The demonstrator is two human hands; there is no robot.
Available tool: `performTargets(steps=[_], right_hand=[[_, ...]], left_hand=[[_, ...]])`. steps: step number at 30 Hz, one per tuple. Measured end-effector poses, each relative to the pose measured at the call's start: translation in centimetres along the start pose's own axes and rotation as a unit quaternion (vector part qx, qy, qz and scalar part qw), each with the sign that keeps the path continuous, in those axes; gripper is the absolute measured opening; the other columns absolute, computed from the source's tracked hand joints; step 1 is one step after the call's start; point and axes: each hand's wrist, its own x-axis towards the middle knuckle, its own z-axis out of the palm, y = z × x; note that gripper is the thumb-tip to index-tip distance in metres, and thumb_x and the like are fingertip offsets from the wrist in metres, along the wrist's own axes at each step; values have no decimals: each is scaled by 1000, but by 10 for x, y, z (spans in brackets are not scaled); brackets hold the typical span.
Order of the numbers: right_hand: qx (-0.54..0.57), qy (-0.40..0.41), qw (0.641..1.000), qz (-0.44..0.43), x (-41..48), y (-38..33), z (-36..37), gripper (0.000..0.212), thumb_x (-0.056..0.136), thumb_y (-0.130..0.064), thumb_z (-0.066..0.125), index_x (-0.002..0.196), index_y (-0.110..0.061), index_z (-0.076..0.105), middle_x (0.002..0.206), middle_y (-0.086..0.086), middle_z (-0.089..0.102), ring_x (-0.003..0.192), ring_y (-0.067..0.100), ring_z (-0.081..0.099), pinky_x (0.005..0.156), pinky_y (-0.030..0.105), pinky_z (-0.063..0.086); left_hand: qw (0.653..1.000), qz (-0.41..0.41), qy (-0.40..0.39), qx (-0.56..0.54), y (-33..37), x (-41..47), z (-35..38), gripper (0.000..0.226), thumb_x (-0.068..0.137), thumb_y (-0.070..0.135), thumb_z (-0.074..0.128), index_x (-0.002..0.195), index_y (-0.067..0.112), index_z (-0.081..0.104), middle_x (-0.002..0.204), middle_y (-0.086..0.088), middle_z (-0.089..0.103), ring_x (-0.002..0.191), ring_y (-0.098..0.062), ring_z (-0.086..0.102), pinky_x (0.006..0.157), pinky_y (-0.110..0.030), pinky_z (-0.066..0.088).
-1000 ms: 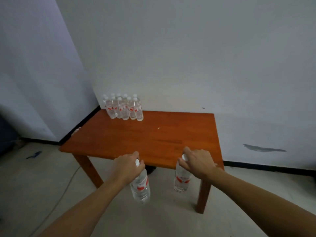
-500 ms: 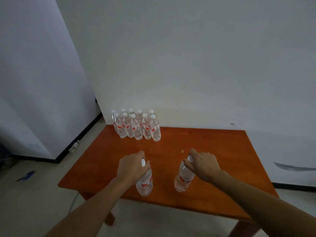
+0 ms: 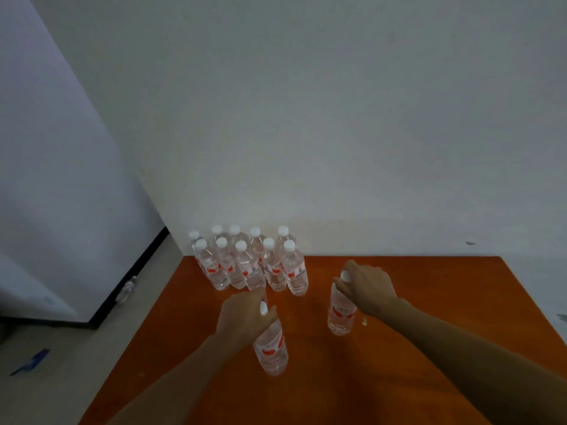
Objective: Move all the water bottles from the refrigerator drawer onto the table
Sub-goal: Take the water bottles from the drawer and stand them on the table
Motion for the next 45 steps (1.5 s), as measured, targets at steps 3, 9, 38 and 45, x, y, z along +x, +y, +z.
performTargets(steps=[3, 9, 38, 45], right_hand=[[26, -5, 999, 27, 47, -6, 13, 38, 95, -52, 45, 110, -17, 52, 91, 0, 66, 70, 14, 61, 60, 26, 53], [61, 4, 995, 79, 126, -20, 39, 33, 95, -46, 47, 106, -15, 52, 95, 5, 67, 79, 22, 64, 63, 30, 49], [101, -78, 964, 233, 133, -37, 59, 56, 91, -53, 52, 135, -20, 44, 115, 6, 63, 92, 23, 61, 74, 34, 49], [72, -37, 950, 300, -35, 13, 2, 41, 95, -42, 53, 129, -18, 53, 106, 1, 65, 83, 16, 60, 72, 31, 52]], left_hand=[[1000, -4, 2, -29, -20, 40, 10, 19, 85, 42, 61, 82, 26, 51, 71, 10, 56, 62, -4, 53, 54, -16, 37], [999, 1, -7, -46, -58, 106, 32, 20, 85, 40, 63, 85, 21, 56, 75, 11, 54, 66, -10, 53, 60, -22, 40], [951, 292, 3, -99, -65, 203, 45, 18, 90, 30, 56, 89, 12, 61, 81, -5, 66, 68, -22, 59, 56, -28, 36], [904, 416, -91, -35, 48, 132, 51, 20, 91, 38, 47, 96, 20, 54, 95, -1, 64, 84, -23, 62, 65, -33, 43]])
